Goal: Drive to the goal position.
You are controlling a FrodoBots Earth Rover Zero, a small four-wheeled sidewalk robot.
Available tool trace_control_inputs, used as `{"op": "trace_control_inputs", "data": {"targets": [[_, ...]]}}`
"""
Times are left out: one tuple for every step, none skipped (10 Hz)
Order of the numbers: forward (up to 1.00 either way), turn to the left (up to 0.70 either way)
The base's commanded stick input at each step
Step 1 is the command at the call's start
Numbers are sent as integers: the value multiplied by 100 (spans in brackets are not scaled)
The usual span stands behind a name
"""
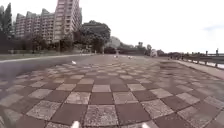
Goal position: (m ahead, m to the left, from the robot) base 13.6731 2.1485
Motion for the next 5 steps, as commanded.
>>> {"op": "trace_control_inputs", "data": {"targets": [[70, 0], [70, 0], [70, 0], [70, 0], [70, 0]]}}
